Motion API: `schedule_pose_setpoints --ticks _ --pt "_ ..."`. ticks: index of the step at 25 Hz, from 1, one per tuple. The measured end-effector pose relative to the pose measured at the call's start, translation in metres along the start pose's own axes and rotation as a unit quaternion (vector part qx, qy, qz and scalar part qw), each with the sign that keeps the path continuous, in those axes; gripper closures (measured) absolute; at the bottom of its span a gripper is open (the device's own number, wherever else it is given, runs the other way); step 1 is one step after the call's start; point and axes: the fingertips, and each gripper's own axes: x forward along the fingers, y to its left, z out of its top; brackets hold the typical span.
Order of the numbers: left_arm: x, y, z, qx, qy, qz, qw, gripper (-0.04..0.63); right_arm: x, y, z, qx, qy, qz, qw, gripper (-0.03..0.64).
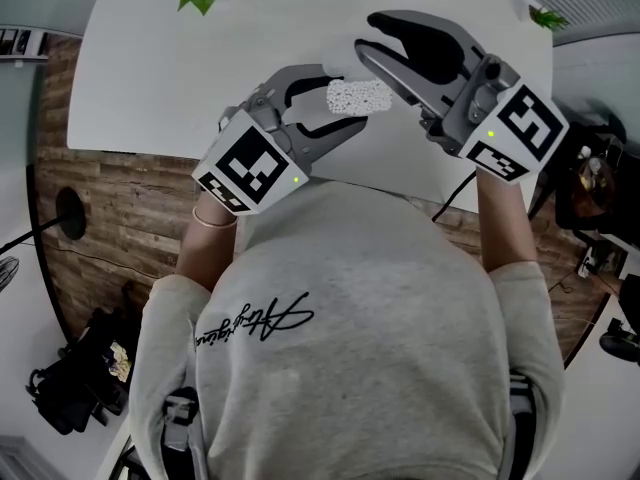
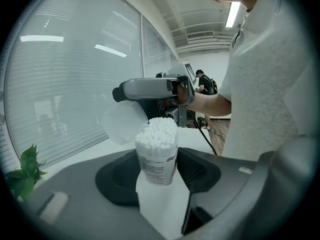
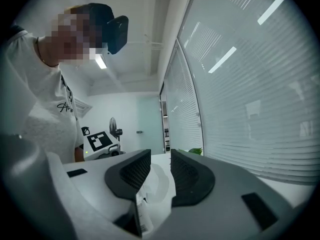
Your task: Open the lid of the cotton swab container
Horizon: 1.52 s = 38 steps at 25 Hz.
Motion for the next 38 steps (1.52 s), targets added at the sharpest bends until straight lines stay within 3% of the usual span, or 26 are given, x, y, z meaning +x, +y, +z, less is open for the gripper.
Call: schedule_pose_setpoints --ticks 11,23,38 --pt "-0.014 0.025 0.013 -0.022 -0.023 0.058 0.9978 0.371 -0.022 -0.001 0.007 -0.028 -0.012 -0.033 0.999 0.492" --pt "-0.031 0.043 0.019 -0.023 -0.03 0.105 0.9938 0.371 -0.046 -0.005 -0.013 -0.004 -0.003 -0.06 0.998 0.485" --pt "-0.042 0.041 0.022 -0.052 -0.042 0.146 0.9871 0.373 -0.083 -0.006 -0.042 0.026 0.001 -0.102 0.994 0.482"
